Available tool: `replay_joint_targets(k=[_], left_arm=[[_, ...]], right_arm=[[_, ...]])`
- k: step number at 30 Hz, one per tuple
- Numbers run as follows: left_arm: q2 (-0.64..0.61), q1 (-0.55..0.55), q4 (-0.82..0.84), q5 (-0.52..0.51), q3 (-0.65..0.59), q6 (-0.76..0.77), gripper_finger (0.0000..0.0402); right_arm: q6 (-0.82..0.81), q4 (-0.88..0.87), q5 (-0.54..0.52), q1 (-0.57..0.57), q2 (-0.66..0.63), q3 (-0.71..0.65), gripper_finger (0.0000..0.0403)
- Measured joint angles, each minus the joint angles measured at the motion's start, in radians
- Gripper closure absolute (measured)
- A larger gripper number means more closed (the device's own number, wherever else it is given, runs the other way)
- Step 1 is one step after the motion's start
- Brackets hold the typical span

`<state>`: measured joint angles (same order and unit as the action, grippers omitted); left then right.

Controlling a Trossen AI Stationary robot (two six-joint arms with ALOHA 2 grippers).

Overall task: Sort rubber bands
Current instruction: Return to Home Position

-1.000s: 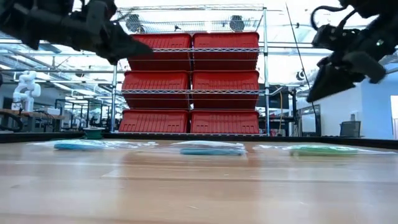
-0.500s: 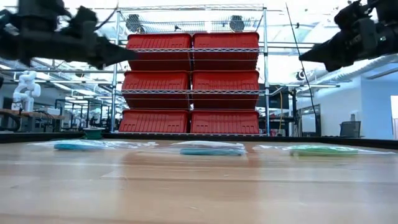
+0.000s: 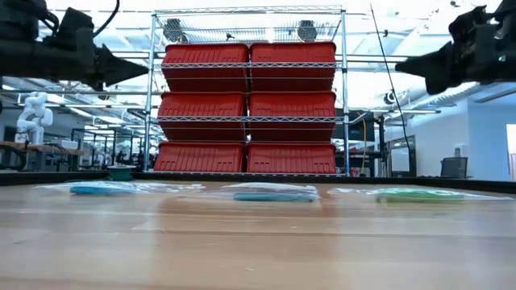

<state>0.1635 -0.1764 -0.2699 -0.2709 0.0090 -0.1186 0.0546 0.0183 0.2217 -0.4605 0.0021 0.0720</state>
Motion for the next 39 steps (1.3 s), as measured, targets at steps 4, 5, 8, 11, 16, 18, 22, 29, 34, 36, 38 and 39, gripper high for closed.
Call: replay_joint_targets(k=[4, 5, 8, 11, 16, 18, 22, 29, 34, 36, 38, 39], left_arm=[[-0.107, 0.0, 0.079, -0.027, 0.0, 0.0, 0.0401], [-0.131, 0.0, 0.087, -0.027, 0.0, -0.001, 0.0401], [-0.163, 0.0, 0.091, -0.031, -0.001, -0.022, 0.0401], [-0.164, 0.0, 0.064, -0.048, -0.001, -0.054, 0.0401], [-0.164, 0.009, 0.051, -0.076, -0.001, -0.072, 0.0401], [-0.164, 0.018, 0.058, -0.082, -0.001, -0.076, 0.0401], [-0.164, 0.049, 0.115, -0.136, -0.001, -0.074, 0.0398], [-0.164, 0.108, 0.181, -0.29, -0.001, -0.063, 0.0391], [-0.164, 0.119, 0.134, -0.335, -0.001, -0.071, 0.039], [-0.164, 0.119, 0.136, -0.389, -0.001, -0.056, 0.039], [-0.164, 0.118, 0.16, -0.434, -0.001, -0.04, 0.039], [-0.164, 0.118, 0.177, -0.438, -0.001, -0.023, 0.0389]], right_arm=[[-0.017, 0.113, 0.049, -0.047, 0.0, -0.06, 0.0403], [-0.018, 0.117, 0.048, -0.058, 0.003, -0.06, 0.0403], [-0.011, 0.195, 0.048, -0.079, 0.001, -0.06, 0.0403], [0.016, 0.307, 0.046, -0.084, 0.002, -0.058, 0.0403], [0.039, 0.292, 0.043, -0.084, 0.0, -0.045, 0.0403], [0.04, 0.264, 0.047, -0.084, -0.001, -0.015, 0.0403], [0.045, -0.025, 0.043, -0.084, -0.001, 0.071, 0.0403], [0.015, 0.018, -0.185, -0.062, 0.0, -0.012, 0.0403], [0.041, 0.061, -0.398, -0.046, 0.041, -0.058, 0.0403], [0.038, 0.08, -0.453, -0.045, 0.064, -0.058, 0.0403], [0.049, 0.068, -0.487, -0.043, 0.082, -0.058, 0.0403], [0.055, 0.061, -0.487, -0.042, 0.09, -0.058, 0.0403]])
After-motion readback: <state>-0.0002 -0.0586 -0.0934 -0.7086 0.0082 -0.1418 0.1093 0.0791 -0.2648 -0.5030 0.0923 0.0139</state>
